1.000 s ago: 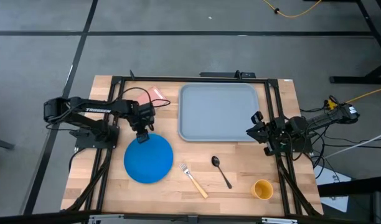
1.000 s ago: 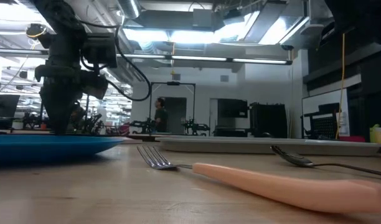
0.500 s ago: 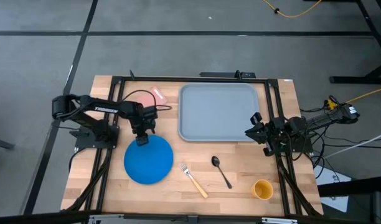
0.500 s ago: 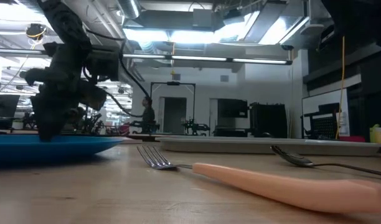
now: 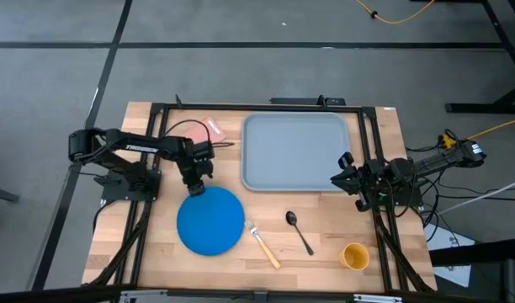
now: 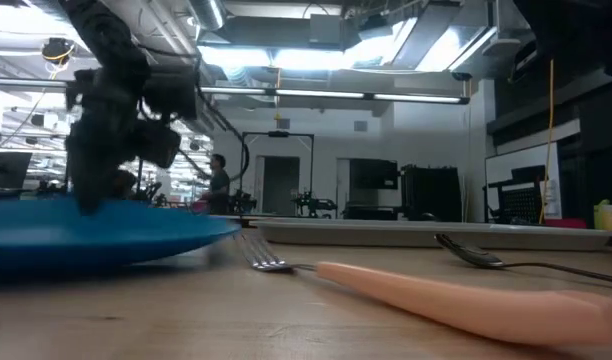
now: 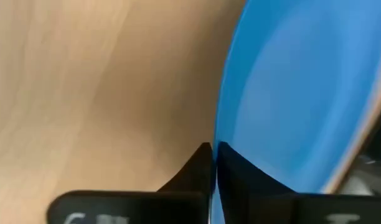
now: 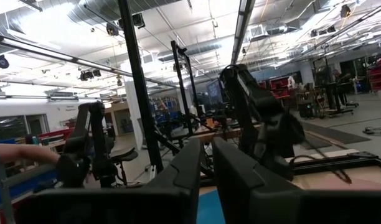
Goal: Pick and place plate/cup/fork/spoon on tray
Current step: Put the plate on the gray tray
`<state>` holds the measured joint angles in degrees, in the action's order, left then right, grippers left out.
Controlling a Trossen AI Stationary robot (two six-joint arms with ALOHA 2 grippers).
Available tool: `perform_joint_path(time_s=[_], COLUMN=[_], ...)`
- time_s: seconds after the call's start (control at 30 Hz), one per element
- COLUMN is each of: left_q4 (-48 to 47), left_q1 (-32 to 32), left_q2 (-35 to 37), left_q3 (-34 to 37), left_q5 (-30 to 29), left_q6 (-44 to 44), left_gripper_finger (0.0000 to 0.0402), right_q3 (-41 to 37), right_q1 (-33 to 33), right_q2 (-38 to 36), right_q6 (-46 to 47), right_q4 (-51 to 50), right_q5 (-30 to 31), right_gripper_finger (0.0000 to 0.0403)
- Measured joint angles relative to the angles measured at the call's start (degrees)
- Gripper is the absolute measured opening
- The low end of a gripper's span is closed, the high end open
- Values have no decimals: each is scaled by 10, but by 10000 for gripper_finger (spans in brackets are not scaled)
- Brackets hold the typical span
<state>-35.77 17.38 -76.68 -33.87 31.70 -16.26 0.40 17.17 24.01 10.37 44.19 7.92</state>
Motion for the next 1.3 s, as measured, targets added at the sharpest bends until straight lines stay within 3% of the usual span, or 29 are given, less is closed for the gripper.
perform_joint_path(time_s=[0.23,0.33,0.4,0.5,0.6,0.7,1.03,1.3], left_q4=[-20,-13,24,114,221,265,262,257], left_q1=[27,52,72,97,123,137,144,162], left_q2=[86,120,129,122,81,12,-258,-345], left_q3=[-77,-122,-150,-179,-197,-223,-355,-426], left_q5=[72,77,42,-59,-75,-73,-65,-52], left_q6=[-68,-95,-121,-139,-140,-133,-101,-107], left_gripper_finger=[2,2,2,1,1,1,0,16], right_q3=[0,0,0,0,0,0,0,0], right_q1=[0,0,0,0,0,0,0,0], right_q2=[0,0,0,0,0,0,0,0], right_q6=[0,-1,-1,-1,-2,-3,0,28], right_q4=[-2,-6,-5,-5,-4,-2,64,63], right_q5=[0,0,0,0,0,0,0,-14], right_gripper_finger=[48,48,48,48,48,48,48,48])
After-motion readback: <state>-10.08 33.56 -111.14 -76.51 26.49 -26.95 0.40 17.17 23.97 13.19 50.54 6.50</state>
